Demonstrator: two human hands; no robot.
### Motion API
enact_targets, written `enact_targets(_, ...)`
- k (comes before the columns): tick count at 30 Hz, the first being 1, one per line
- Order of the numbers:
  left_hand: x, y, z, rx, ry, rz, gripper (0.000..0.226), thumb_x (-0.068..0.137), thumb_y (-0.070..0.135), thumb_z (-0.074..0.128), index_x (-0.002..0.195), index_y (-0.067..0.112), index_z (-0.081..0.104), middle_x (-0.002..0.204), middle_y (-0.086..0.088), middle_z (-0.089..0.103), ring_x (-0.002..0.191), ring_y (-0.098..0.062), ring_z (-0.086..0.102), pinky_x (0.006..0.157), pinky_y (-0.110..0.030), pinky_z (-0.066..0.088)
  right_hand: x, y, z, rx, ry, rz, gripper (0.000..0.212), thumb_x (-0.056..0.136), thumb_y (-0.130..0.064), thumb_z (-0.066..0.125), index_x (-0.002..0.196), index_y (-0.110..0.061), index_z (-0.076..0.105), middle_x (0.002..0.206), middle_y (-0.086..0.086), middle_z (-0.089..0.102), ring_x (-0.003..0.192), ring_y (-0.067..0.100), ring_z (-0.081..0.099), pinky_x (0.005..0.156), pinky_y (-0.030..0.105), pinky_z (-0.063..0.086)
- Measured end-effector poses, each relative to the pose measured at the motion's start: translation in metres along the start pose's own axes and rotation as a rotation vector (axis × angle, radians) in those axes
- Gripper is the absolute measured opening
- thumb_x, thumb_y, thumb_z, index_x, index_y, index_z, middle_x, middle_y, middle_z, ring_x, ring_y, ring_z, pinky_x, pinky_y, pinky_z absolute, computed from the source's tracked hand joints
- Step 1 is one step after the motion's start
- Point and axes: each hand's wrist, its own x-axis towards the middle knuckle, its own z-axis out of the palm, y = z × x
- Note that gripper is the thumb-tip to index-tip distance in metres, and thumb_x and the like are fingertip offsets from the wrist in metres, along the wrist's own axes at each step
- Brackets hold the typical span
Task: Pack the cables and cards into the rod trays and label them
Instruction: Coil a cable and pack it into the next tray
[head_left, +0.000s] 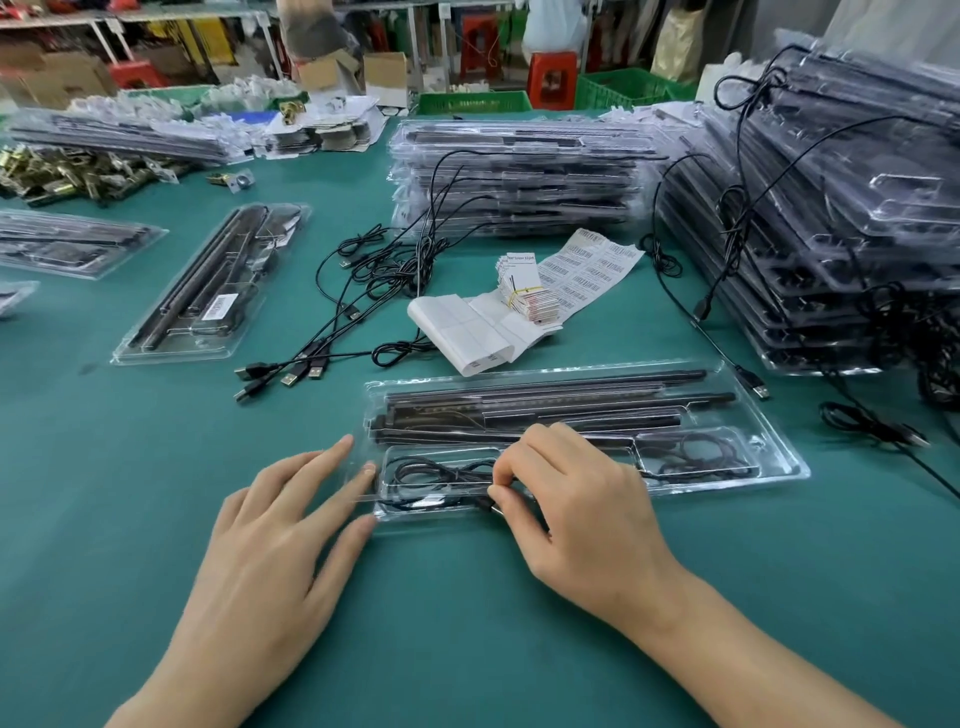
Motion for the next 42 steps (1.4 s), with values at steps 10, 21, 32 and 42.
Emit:
enact_targets(10,0.021,0.027,-0.01,0.087,0.461,0.188,0.022,0.091,0.046,0.071,0.085,0.026,0.067,0.104,-0.001,0.053,0.092,-0.03,0.05,0.078,-0.042,0.036,0.0,0.002,0.001,0.015,0.015,-0.014,0.012,0.091,-0.019,0.07,0.084,-0.02,0.061,0.083,-0.012,0.053,0.075,0.009,0.046,0.048,0.025,0.039)
enact_targets(21,0.06,0.055,0.007,-0.041,0.116,0.393,0.012,0.095,0.037,0.065,0.091,0.028,0.071,0.088,0.012,0.062,0.08,-0.015,0.057,0.067,-0.025,0.043,0.0,0.003,0.001,0.023,0.007,-0.013,0.008,0.091,-0.022,0.067,0.086,-0.019,0.062,0.084,-0.011,0.053,0.077,0.011,0.048,0.049,0.031,0.043)
enact_targets(32,0.074,0.073,-0.006,0.1,-0.002,0.422,0.022,0.074,0.026,0.08,0.081,0.023,0.059,0.075,0.008,0.055,0.07,-0.019,0.055,0.062,-0.033,0.048,-0.004,0.006,0.005,0.026,0.058,-0.067,0.013,0.093,-0.017,0.066,0.087,-0.018,0.056,0.083,-0.006,0.051,0.076,0.014,0.046,0.051,0.033,0.044)
enact_targets(42,0.086,0.079,-0.022,0.052,-0.27,0.362,0.02,0.087,0.037,0.073,0.099,0.032,0.058,0.106,0.013,0.058,0.101,-0.008,0.057,0.067,-0.026,0.049,-0.002,0.005,0.003,0.026,0.042,-0.053,0.012,0.093,-0.025,0.07,0.086,-0.02,0.062,0.082,-0.009,0.052,0.077,0.013,0.047,0.054,0.023,0.039)
